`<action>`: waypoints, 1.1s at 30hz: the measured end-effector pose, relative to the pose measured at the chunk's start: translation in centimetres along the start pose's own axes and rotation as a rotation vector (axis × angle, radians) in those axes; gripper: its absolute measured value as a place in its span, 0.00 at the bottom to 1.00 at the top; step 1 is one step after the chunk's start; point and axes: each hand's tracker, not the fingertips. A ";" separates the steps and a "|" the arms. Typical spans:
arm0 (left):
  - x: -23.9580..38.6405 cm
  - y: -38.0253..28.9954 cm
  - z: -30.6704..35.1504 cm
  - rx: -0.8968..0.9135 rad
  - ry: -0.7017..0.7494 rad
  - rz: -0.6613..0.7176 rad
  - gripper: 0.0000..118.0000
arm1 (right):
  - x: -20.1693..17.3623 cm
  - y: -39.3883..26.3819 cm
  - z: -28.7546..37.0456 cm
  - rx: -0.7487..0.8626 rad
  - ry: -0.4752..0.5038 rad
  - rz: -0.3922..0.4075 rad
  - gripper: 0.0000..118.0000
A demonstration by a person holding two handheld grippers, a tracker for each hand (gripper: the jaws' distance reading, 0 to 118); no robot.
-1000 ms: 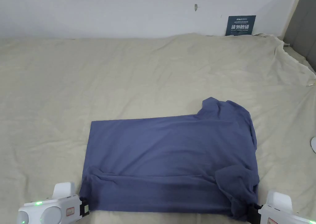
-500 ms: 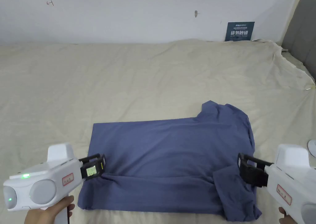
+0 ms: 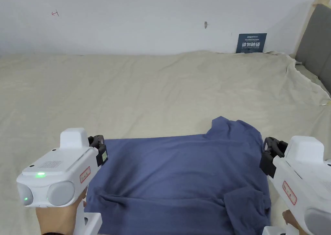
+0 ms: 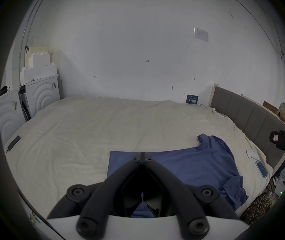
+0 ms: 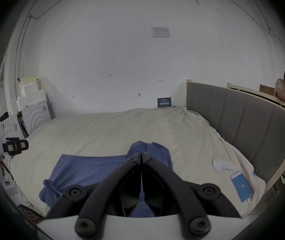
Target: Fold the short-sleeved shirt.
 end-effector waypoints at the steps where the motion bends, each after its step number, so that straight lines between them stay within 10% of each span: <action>1: -0.2 0.4 -0.9 -0.005 -0.001 0.001 0.00 | 0.1 0.2 -0.5 -0.002 -0.006 -0.002 0.00; 14: -6.1 3.5 -20.1 -0.314 0.022 0.042 0.00 | 1.4 0.5 -9.9 -0.089 -0.030 0.026 0.00; 16: -7.5 3.2 -23.1 -0.383 0.045 0.087 0.12 | 1.7 0.1 -11.2 -0.103 -0.037 0.024 0.00; 18: -8.8 2.7 -25.5 -0.445 0.066 0.124 0.52 | 2.1 -0.1 -12.3 -0.118 -0.038 0.023 0.00; 22: -9.4 1.5 -28.4 -0.528 0.097 0.148 0.68 | 2.7 -0.9 -14.1 -0.146 -0.048 0.016 0.00; 28: -9.4 -0.8 -31.4 -0.619 0.124 0.143 0.66 | 3.6 -2.0 -15.7 -0.187 -0.066 0.002 0.00; 33: -8.1 -1.8 -31.0 -0.610 0.174 0.075 0.27 | 4.6 -2.6 -16.9 -0.222 -0.077 -0.027 0.00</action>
